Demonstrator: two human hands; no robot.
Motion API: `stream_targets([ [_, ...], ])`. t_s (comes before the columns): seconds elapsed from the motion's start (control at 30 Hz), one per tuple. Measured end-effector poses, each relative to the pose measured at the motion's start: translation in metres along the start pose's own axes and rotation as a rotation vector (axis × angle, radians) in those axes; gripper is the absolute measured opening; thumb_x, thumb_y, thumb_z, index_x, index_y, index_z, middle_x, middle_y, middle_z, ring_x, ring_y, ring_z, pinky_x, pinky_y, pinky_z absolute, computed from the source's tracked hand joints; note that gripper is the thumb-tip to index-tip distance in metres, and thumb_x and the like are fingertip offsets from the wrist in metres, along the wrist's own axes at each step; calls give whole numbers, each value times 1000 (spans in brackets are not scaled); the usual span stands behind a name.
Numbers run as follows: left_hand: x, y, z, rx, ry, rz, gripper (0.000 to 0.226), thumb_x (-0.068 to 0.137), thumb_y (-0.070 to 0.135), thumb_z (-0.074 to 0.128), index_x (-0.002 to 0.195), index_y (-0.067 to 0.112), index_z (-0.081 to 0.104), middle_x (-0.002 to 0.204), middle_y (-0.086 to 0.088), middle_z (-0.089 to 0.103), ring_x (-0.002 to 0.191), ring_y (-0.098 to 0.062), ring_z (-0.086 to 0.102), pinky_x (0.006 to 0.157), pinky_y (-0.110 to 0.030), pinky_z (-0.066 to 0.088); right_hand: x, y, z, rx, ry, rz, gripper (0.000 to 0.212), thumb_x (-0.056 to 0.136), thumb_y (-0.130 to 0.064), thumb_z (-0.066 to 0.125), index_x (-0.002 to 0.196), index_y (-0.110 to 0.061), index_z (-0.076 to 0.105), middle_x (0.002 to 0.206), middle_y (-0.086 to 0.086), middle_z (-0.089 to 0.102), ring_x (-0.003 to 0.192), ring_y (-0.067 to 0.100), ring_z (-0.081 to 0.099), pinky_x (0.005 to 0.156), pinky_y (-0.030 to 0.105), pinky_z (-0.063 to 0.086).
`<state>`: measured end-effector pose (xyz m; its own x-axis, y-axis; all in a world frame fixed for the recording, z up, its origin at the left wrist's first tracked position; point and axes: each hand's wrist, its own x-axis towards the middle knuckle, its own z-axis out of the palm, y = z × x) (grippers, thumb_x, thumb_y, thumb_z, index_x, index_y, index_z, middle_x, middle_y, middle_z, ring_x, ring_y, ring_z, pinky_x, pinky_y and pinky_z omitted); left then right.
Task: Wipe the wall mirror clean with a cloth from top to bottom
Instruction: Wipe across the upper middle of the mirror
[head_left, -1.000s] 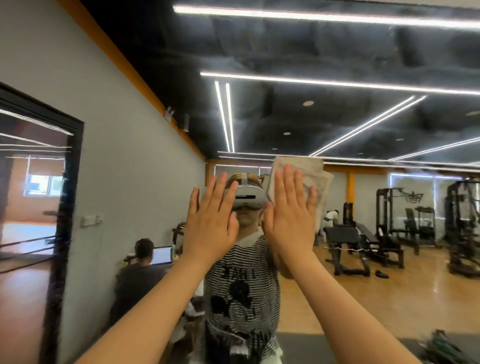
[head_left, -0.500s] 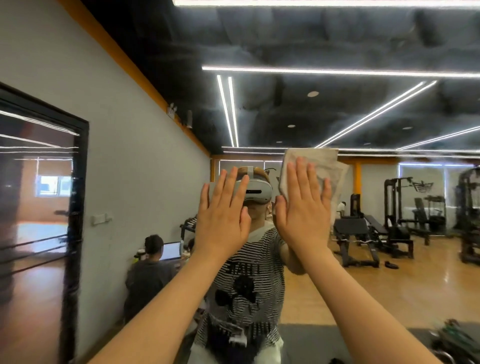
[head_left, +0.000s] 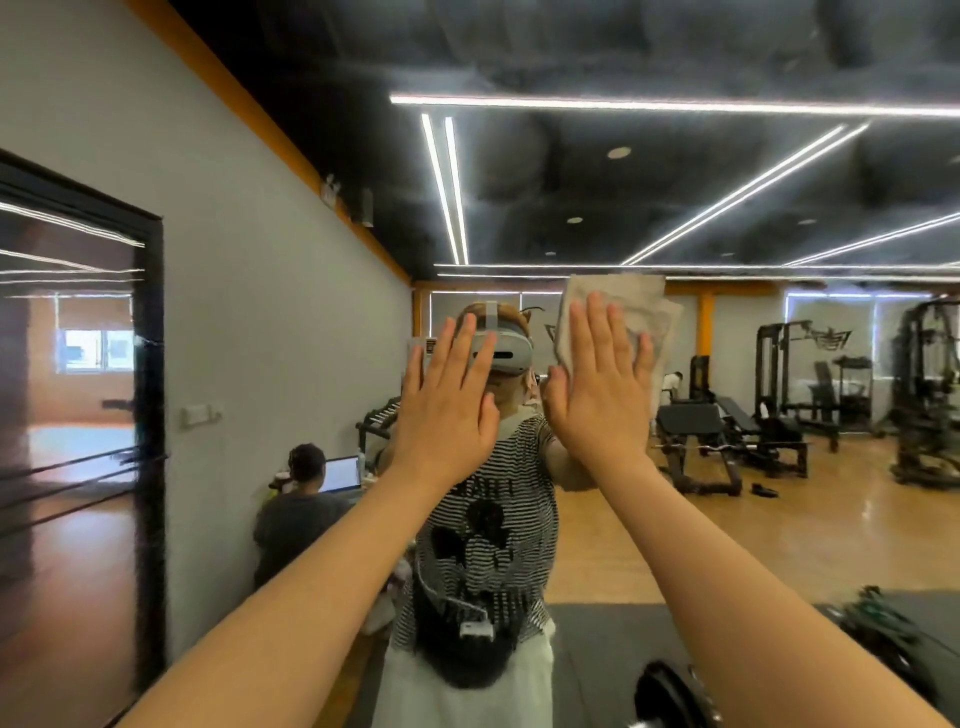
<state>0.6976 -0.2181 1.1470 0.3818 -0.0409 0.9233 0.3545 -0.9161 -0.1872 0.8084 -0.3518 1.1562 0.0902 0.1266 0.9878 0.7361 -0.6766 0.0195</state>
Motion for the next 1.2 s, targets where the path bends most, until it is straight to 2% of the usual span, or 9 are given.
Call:
stream_targets([
  [0.2,-24,-62,-41,85,-13,70,62,84,34,35,141,14,47,147,-13,45,135,-30,41,108,-48,21,1,-7,-10,-5,-46,49,65,95,-39,24,153,-12,12,161,9,15,147,17,4,119,39,-2],
  [0.4,-56,-179,-53,100,25,-80,71,87,39,33,150,13,19,157,-15,21,145,-28,13,115,-52,12,1,-13,-16,46,-42,90,68,93,-45,22,152,-11,23,160,9,19,147,18,6,119,41,-2],
  [0.5,-64,-218,-53,52,52,-247,71,88,34,39,150,5,21,158,-19,19,146,-33,13,119,-47,4,6,-19,-20,106,16,123,67,92,-44,28,148,-7,34,154,15,32,144,26,21,118,49,8],
  [0.57,-68,-232,-49,33,67,-300,70,89,35,34,149,0,26,157,-21,21,145,-35,16,119,-35,-8,9,-19,-20,126,55,111,63,93,-39,30,145,-4,38,149,19,38,136,27,26,116,56,17],
  [0.63,-72,-240,-42,35,82,-283,71,88,37,30,148,-1,27,157,-21,22,145,-35,17,117,-29,-12,10,-18,-15,71,72,124,62,95,-38,27,147,-4,34,150,19,36,137,27,25,115,54,15],
  [0.83,-73,-241,-37,34,139,-257,70,89,37,30,149,0,27,157,-20,23,146,-33,17,117,-50,9,26,-79,5,-17,47,398,72,92,-43,-1,155,-10,7,163,10,6,150,26,4,118,43,-3],
  [0.93,-73,-242,-35,33,141,-247,70,89,36,30,149,0,28,157,-20,24,146,-33,18,117,-51,10,28,-137,18,28,0,267,65,96,-40,2,155,-13,3,163,8,2,150,24,-1,119,46,-6],
  [1.03,-74,-244,-34,42,141,-237,70,89,37,31,149,1,28,157,-20,23,146,-32,17,117,-50,9,22,-179,31,17,-65,106,59,97,-38,4,152,-17,-4,163,6,0,150,24,-1,120,53,4],
  [1.2,-73,-245,-34,42,133,-226,70,90,38,30,150,2,26,158,-19,21,147,-32,16,118,-48,6,19,-142,24,-25,-124,-148,57,100,-35,15,152,-17,4,160,3,1,149,21,2,118,37,-6],
])
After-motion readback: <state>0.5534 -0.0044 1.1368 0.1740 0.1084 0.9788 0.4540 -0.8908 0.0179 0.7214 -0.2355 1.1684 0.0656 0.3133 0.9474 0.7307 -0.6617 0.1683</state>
